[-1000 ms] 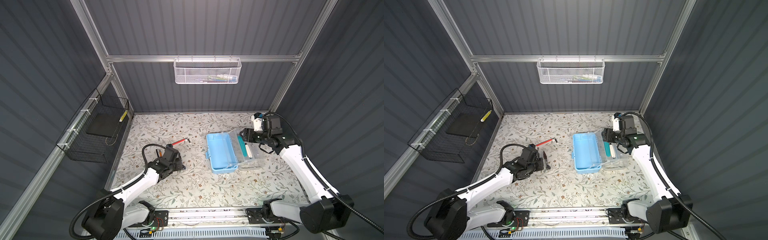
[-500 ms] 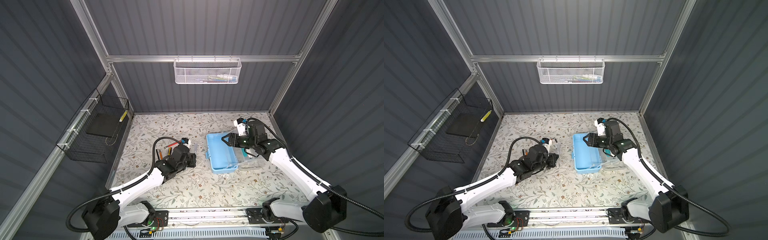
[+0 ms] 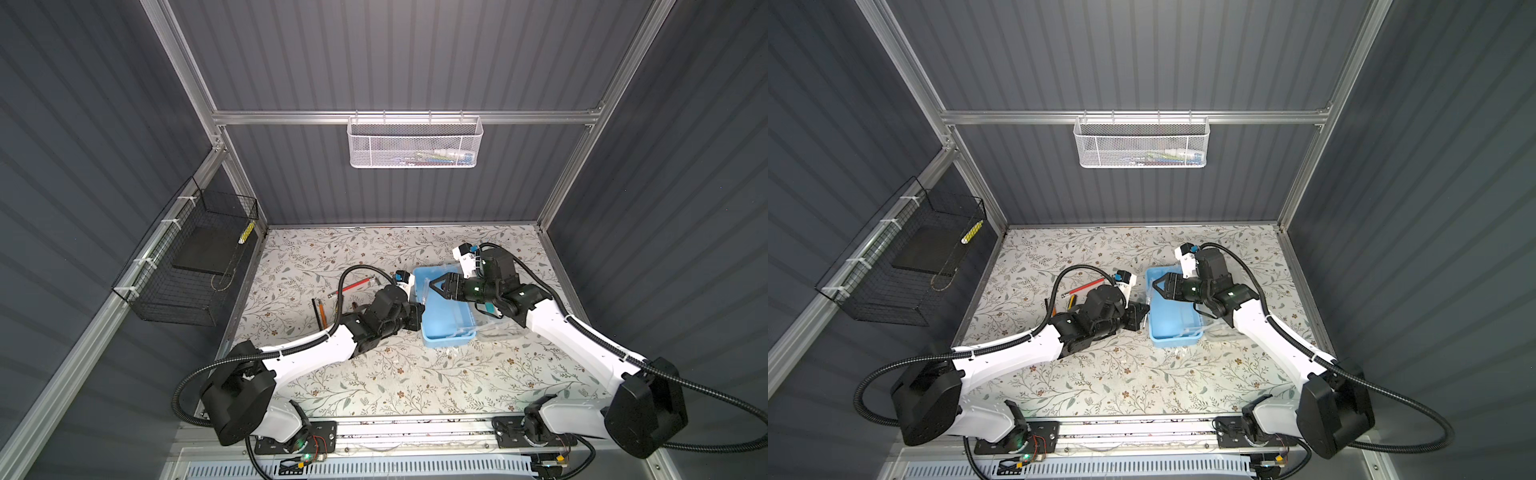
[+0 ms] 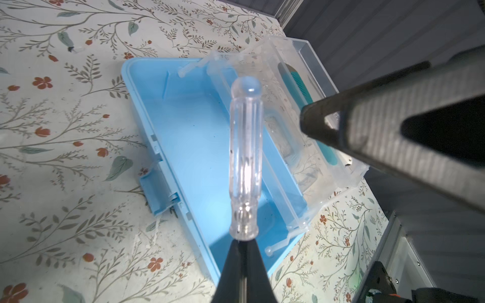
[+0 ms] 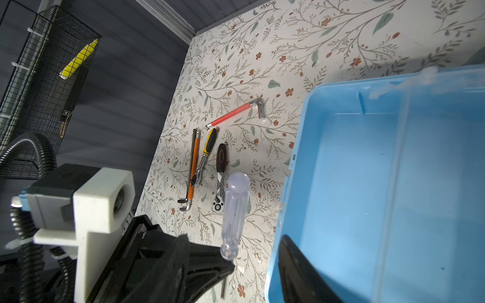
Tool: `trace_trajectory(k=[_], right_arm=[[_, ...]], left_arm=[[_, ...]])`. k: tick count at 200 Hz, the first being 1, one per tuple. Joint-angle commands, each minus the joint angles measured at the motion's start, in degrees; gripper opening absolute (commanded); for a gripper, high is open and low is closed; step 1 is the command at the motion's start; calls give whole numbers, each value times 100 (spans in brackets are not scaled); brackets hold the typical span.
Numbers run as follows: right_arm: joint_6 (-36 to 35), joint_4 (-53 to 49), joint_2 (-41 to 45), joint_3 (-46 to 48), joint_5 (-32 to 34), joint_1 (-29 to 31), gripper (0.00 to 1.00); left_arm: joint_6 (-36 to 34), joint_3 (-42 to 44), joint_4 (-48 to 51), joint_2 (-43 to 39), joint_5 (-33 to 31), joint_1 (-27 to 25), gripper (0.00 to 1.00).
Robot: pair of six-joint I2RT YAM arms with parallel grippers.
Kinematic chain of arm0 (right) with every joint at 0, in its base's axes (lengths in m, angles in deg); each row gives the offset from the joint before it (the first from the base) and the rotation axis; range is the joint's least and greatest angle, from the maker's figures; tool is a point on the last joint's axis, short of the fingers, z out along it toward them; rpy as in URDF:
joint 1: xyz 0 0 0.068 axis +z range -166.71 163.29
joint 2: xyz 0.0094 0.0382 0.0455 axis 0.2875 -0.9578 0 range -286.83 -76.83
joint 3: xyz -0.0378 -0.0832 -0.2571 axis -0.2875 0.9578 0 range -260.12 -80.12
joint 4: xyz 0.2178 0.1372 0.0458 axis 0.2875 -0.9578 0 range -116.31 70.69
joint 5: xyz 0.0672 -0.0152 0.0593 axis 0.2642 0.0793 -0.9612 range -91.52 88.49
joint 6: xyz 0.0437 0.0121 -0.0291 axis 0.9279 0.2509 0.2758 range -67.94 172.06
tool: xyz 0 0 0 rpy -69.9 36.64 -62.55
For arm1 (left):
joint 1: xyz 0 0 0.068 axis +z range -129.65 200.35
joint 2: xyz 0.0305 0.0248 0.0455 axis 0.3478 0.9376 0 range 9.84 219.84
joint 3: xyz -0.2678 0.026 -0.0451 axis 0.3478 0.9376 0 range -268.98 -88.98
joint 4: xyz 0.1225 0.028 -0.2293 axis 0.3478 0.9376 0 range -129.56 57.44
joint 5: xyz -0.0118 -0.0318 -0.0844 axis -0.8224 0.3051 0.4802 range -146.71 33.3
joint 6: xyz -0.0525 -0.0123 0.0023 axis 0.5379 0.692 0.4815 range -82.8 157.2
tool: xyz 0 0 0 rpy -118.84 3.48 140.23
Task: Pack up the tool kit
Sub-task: 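Carry the second clear screwdriver toward the right gripper while right moves to meet it, then grasp the clear screwdriver with the right gripper while the left gripper releases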
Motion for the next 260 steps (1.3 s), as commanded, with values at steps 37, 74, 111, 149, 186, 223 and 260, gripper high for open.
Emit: trace_trajectory(k=[37, 74, 111, 149, 186, 223, 260], right_arm=[[-22, 73, -92, 41, -64, 70, 51], [0, 146, -131, 68, -42, 75, 43], [117, 312, -237, 75, -110, 95, 37], [207, 432, -282, 88, -164, 102, 20], [227, 409, -232, 86, -149, 92, 8], [-273, -438, 22, -143, 119, -175, 5], [-1191, -1739, 463, -358, 1149, -1055, 6]], left_arm=[[69, -281, -525, 167, 119, -90, 0], [152, -322, -714, 259, 342, -117, 0], [278, -285, -982, 373, 485, -140, 0], [335, -275, -1019, 462, 550, -142, 0], [408, -292, -972, 516, 559, -141, 23], [249, -171, -479, 227, 138, -140, 80], [53, 194, 174, -358, -917, -133, 100]])
